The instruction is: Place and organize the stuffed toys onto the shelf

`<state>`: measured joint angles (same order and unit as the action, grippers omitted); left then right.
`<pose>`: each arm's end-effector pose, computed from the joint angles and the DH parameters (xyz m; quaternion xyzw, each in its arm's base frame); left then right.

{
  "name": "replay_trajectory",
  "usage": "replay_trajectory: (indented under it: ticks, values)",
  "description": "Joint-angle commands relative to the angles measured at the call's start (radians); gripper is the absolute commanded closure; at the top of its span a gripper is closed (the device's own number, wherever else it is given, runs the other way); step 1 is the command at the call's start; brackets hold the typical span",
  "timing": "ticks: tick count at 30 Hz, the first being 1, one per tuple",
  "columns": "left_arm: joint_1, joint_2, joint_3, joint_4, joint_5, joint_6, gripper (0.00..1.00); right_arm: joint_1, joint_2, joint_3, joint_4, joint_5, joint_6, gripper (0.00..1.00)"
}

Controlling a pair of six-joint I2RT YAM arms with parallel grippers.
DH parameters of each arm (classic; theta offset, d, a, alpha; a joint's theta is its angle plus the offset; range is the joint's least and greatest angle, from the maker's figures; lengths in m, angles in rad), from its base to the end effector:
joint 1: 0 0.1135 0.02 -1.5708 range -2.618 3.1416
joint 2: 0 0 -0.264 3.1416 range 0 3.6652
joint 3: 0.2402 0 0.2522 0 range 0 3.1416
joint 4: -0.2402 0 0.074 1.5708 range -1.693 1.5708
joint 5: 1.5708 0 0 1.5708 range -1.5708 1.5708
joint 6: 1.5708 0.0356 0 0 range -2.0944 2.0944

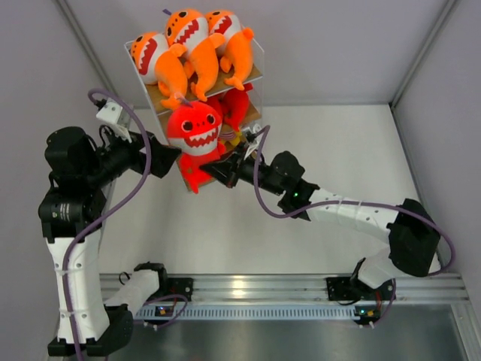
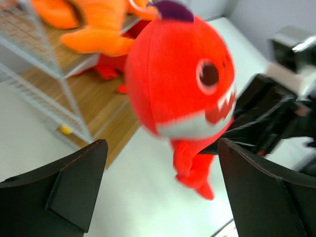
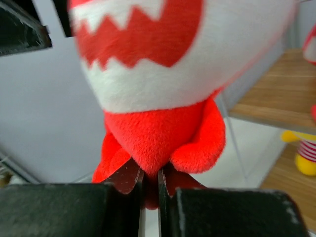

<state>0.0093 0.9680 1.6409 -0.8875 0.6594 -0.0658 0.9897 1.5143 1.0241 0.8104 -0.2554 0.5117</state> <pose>0.1245 -0.0207 0.5088 0.1753 0.7439 -0.2688 0.5862 0.1859 0.2995 0.3488 -0.2378 0.5396 0.6031 0.5372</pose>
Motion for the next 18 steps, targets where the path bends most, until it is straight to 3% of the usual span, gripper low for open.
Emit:
replay_trajectory:
  ticks: [1,2,6,14,18]
  values:
    - [-0.005,-0.006,-0.016,-0.004,-0.31,0.087,0.02,-0.01,-0.098,0.154,-0.394,0.172,-0.204,1.0]
    - [-0.003,-0.008,-0.015,-0.005,-0.439,0.096,0.02,-0.008,-0.104,0.169,-0.46,0.203,-0.237,1.0]
    - [-0.003,-0.023,-0.029,-0.005,-0.61,0.15,0.02,0.0,-0.132,0.22,-0.704,0.388,-0.335,1.0]
    - [-0.003,-0.038,-0.067,-0.005,-0.718,0.187,0.02,0.01,-0.074,0.395,-1.002,0.487,-0.487,1.0]
    - [-0.003,-0.048,-0.078,-0.005,-0.735,0.199,0.02,0.027,-0.068,0.424,-1.053,0.511,-0.544,1.0]
